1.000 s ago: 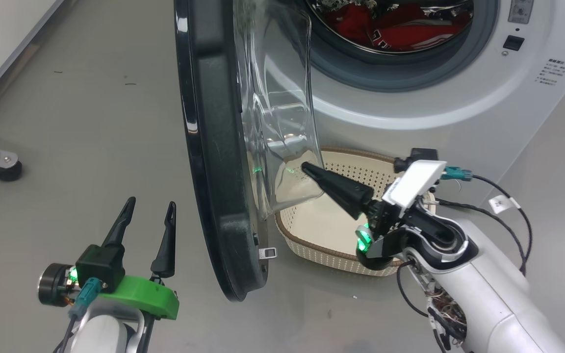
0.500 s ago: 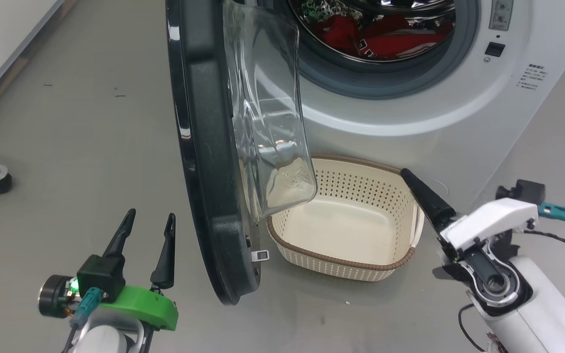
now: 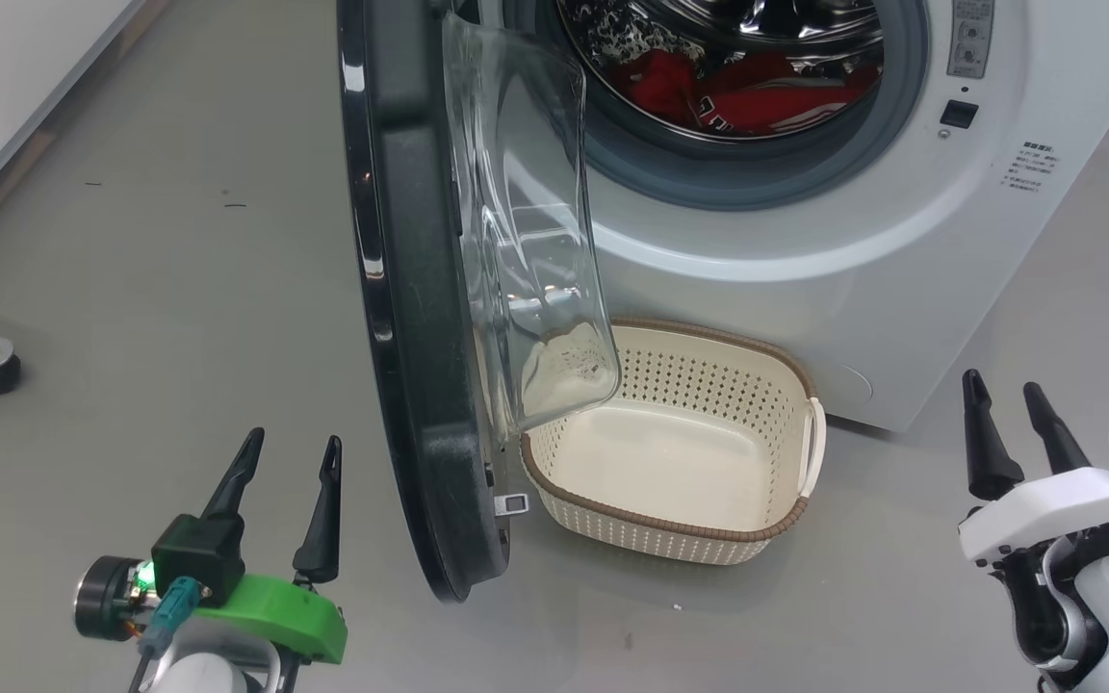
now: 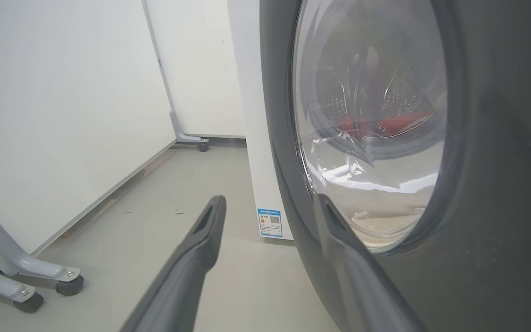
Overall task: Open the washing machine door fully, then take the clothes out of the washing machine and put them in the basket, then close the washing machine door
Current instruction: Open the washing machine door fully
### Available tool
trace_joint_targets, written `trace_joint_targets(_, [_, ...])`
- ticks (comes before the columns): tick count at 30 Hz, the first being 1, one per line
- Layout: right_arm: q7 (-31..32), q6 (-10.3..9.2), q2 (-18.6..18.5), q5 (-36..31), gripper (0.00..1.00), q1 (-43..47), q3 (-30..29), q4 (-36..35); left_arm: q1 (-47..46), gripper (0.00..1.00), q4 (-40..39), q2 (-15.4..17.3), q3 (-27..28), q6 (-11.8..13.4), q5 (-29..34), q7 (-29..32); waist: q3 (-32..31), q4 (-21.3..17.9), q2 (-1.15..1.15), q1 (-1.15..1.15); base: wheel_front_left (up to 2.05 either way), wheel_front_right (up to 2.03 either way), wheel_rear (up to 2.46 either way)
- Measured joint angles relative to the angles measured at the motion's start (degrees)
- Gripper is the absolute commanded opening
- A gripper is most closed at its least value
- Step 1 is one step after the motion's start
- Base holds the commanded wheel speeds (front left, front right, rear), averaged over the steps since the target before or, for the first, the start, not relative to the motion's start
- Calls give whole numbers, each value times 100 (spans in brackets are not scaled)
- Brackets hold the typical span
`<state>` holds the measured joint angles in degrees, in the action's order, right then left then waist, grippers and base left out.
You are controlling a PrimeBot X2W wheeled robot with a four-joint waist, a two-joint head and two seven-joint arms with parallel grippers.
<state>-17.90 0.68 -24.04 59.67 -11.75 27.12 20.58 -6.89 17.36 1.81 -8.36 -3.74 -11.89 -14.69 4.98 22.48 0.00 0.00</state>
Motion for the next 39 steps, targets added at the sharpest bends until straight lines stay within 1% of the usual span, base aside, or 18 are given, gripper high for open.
trace_joint_targets(2, [116, -256, -130, -466, 100, -2, -22, -5, 12, 100, 1, 0, 2, 0, 7, 0, -7, -10, 0, 0, 0, 0, 0])
trace_joint_targets(5, [234, -589, -270, -1181, 100, -16, -52, -122, 25, 100, 1, 0, 11, 0, 34, 0, -11, -30, 0, 0, 0, 0, 0])
trace_joint_targets(7, [298, -787, -277, -1701, 100, -52, -338, -407, 38, 100, 1, 1, 42, 0, 35, 0, -9, -48, 0, 0, 0, 0, 0])
trace_joint_targets(10, [298, -791, -291, -2437, 100, -195, -630, -870, 42, 100, -1, 1, 65, 0, 41, 0, -2, -76, 0, 0, 0, 0, 0])
trace_joint_targets(13, [298, -790, -241, -2829, 100, -97, -647, -1027, 42, 100, -7, 1, 81, 0, 43, 0, 3, -98, 0, 0, 0, 0, 0])
trace_joint_targets(20, [298, -790, 299, -3099, 100, 666, -784, -1078, 44, 100, -18, 1, 102, 0, 59, 0, -12, -131, 0, 0, 0, 0, 0])
trace_joint_targets(29, [298, -790, 932, -3416, 100, 1177, -966, -1266, 59, 100, -16, 2, 111, -1, 90, 0, -40, -173, 0, 0, 0, 0, 0])
trace_joint_targets(32, [298, -790, 1078, -3527, 100, 1273, -1048, -1308, 68, 100, -15, 2, 111, -1, 91, 0, -54, -183, 0, 0, 0, 0, 0])
trace_joint_targets(39, [298, -790, 1276, -3786, 100, 1512, -1069, -1346, 134, 100, -1, 3, 104, -1, 108, 0, -126, -196, 0, 0, 0, 0, 0])
